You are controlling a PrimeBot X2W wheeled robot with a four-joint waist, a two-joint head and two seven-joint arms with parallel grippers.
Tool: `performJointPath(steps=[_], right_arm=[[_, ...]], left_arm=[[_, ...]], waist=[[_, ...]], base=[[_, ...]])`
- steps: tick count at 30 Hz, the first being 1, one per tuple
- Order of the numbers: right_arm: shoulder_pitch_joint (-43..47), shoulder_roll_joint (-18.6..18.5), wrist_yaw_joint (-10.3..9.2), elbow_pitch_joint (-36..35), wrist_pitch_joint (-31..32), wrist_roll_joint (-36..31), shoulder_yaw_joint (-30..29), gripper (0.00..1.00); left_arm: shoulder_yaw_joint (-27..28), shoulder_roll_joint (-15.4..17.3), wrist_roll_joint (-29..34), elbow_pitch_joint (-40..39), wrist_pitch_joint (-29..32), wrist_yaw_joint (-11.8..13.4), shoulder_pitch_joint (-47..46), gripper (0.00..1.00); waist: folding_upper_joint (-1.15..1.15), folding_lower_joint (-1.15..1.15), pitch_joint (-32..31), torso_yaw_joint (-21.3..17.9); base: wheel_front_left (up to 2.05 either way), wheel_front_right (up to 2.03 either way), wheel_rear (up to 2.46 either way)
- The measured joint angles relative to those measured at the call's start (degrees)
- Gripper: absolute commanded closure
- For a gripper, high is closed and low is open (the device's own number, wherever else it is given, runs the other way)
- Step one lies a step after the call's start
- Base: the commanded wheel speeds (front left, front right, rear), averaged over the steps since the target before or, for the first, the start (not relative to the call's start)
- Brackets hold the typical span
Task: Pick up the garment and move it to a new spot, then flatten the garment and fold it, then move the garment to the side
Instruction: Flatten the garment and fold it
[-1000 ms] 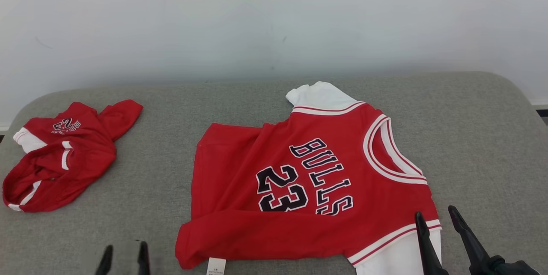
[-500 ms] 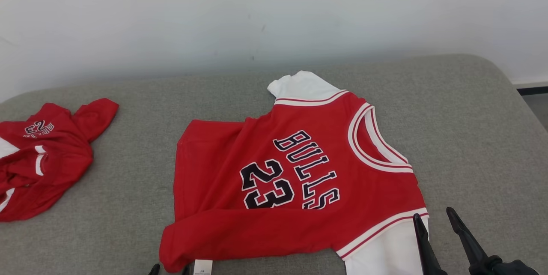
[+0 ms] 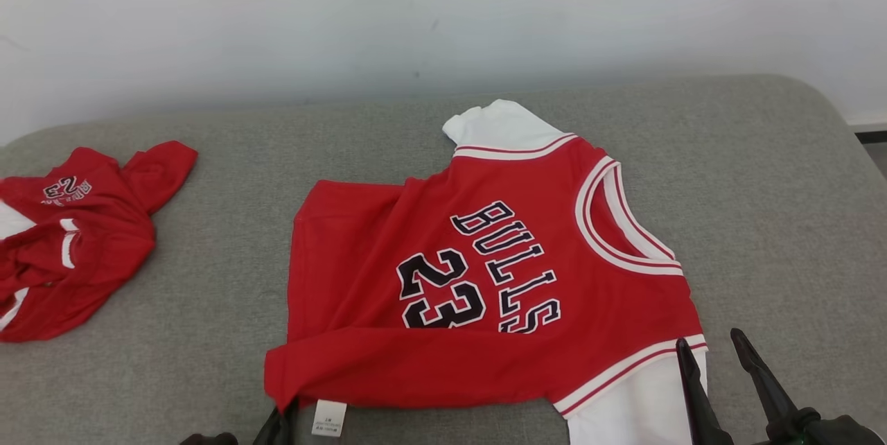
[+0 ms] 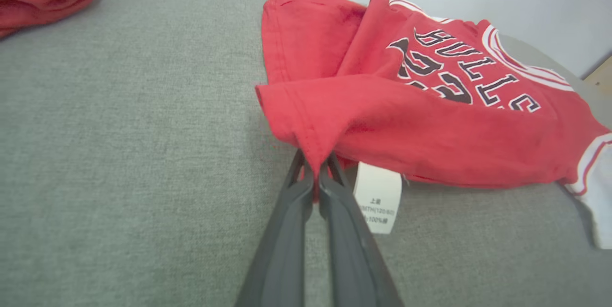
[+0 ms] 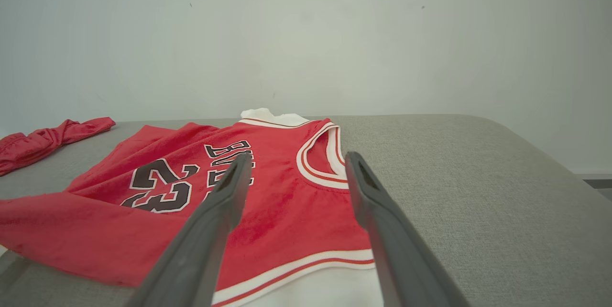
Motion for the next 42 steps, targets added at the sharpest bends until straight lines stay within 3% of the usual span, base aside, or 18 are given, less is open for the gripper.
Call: performJointPath(steps=[6,12,13,14,15,20,28,36,42], right_arm=[[0.1,0.4,0.00,0.4,0.0,0.0,-1.0,0.00],[0.1,1.0,0.00,1.3,0.0,0.3,-0.9,0.00],[0.1,1.0,0.00,1.6,0.0,0.3,-0.8,0.00],[0.1,1.0,0.00,1.9,0.0,0.3,-0.7,0.00],[0.1,1.0,0.00,2.0,0.0,0.3,-0.6,0.00],[0.1,0.7,0.00,2.6,0.0,0.4,-0.9,0.00],[0.0,0.9,0.00,2.9,0.0,0.6,-1.1,0.00],[-2.4,1.8,0.00,3.5,0.0,0.5,-0.7,0.00],[-5.2,3.2,0.00,3.7,0.0,0.3,-0.3,0.00]], left_arm=[[-2.1,0.7,0.0,-7.7,0.0,0.0,4.1,1.00],[-6.5,0.7,0.2,-7.2,0.0,0.0,9.3,1.00],[-6.8,0.4,0.2,-6.5,0.0,0.0,9.4,0.65],[-6.8,0.0,-0.4,-5.5,0.0,0.0,9.4,0.17],[-7.3,-0.2,-0.1,-4.5,0.0,0.0,9.3,0.00],[-6.1,-1.2,-0.3,-3.8,0.0,0.0,9.2,0.00],[1.6,-0.2,-1.7,-14.2,0.0,0.0,6.1,0.00],[4.9,7.0,-2.2,-12.9,0.3,0.0,-9.2,0.00],[3.6,12.4,-7.0,-9.2,5.7,0.0,-21.9,0.00]], waist=[[0.00,0.00,-0.6,1.8],[0.00,-0.01,-0.6,3.3],[0.00,-0.01,-0.5,3.5],[0.00,0.00,-0.5,3.6],[0.00,0.00,-0.6,3.7],[0.00,-0.01,-1.4,3.9],[0.00,-0.01,-1.6,2.9],[-0.01,-0.02,0.2,-0.1],[0.00,-0.01,3.5,-2.3]], base=[[0.00,0.00,0.00],[0.00,0.00,0.00],[0.00,0.00,0.00],[0.00,0.00,0.00],[0.00,0.00,0.00],[0.00,0.00,0.00],[0.00,0.00,0.00],[0.00,0.00,0.00],[0.00,0.00,0.00]])
